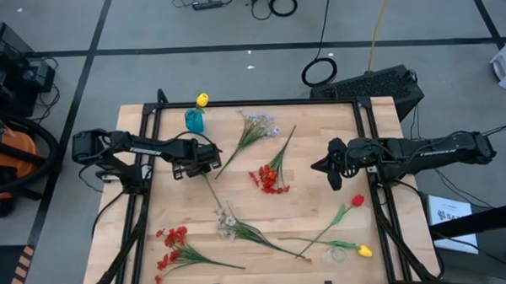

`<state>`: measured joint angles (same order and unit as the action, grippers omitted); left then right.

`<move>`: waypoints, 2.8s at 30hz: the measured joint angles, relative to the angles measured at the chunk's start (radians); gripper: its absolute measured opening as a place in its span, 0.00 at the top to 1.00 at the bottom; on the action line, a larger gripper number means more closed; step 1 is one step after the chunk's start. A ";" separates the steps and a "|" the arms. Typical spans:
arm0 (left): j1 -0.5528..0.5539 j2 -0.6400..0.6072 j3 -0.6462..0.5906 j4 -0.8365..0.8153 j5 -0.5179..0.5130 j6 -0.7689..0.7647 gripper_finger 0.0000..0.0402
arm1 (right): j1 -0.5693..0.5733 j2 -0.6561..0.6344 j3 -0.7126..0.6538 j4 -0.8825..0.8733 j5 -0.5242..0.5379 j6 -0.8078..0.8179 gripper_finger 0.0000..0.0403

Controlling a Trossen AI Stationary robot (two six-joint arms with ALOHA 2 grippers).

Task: Sort flowers into vase by color
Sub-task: Put the top red tulip into the transparent vase

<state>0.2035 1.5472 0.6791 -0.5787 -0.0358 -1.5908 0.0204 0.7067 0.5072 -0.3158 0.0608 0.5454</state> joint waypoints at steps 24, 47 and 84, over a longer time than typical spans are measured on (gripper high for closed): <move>-0.282 -0.285 0.189 -0.029 -0.394 -0.041 1.00 | 0.001 -0.002 0.000 -0.199 -0.010 0.010 1.00; -0.419 0.046 0.593 0.941 -0.409 1.313 1.00 | 0.001 -0.002 0.000 -0.263 -0.010 0.020 1.00; -0.515 0.739 1.282 1.129 0.024 1.441 1.00 | 0.001 -0.001 0.000 -0.308 -0.014 0.036 1.00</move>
<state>-0.3111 2.2860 1.9614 0.5499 -0.0120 -0.1493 0.0216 0.7053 0.5068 -0.6239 0.0467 0.5812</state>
